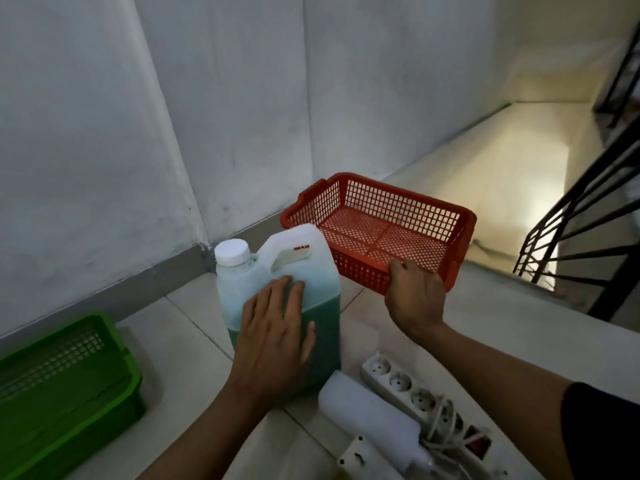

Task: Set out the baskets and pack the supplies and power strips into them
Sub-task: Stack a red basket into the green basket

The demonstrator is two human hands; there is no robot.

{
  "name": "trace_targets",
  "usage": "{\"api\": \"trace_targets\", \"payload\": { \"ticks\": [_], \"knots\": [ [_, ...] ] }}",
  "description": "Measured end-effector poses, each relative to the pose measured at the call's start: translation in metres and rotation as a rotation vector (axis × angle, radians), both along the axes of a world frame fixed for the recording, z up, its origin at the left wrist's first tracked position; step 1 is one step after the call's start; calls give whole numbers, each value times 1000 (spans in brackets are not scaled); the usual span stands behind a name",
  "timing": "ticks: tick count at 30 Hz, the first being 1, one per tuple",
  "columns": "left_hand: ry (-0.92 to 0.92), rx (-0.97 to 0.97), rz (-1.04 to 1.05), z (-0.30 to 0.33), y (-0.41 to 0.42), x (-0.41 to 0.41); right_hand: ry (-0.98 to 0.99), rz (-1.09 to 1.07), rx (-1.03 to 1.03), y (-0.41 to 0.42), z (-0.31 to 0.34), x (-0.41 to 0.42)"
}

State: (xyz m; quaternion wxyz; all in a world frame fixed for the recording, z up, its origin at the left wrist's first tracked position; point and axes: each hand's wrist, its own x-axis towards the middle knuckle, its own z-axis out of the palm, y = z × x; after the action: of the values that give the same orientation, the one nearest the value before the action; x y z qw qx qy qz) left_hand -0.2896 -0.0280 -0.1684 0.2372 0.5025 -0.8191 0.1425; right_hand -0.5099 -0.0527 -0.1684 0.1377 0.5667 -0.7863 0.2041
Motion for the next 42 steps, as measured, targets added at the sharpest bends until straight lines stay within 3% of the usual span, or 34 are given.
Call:
{"api": "trace_targets", "payload": {
  "ticks": [4, 9, 14, 20, 23, 28, 42],
  "knots": [
    [143, 71, -42, 40, 3, 6, 4, 0, -145, 16, 48, 10],
    [201, -54, -52, 96, 12, 26, 81, 131, -350, 32, 92, 42],
    [16, -317, 60, 122, 20, 88, 234, 394, -501, 42, 114, 108],
    [-198, -195, 341, 107, 35, 215, 460, 744, -565, 36, 106, 216],
    [-266, 11, 333, 91, 52, 273, 490, 876, -528, 34, 91, 269],
    [-176, 264, 460, 64, 67, 336, 421, 956, -421, 31, 57, 343],
    [-109, 466, 522, -32, 48, 380, 253, 894, 65, 10, -44, 410]
  ]
}}
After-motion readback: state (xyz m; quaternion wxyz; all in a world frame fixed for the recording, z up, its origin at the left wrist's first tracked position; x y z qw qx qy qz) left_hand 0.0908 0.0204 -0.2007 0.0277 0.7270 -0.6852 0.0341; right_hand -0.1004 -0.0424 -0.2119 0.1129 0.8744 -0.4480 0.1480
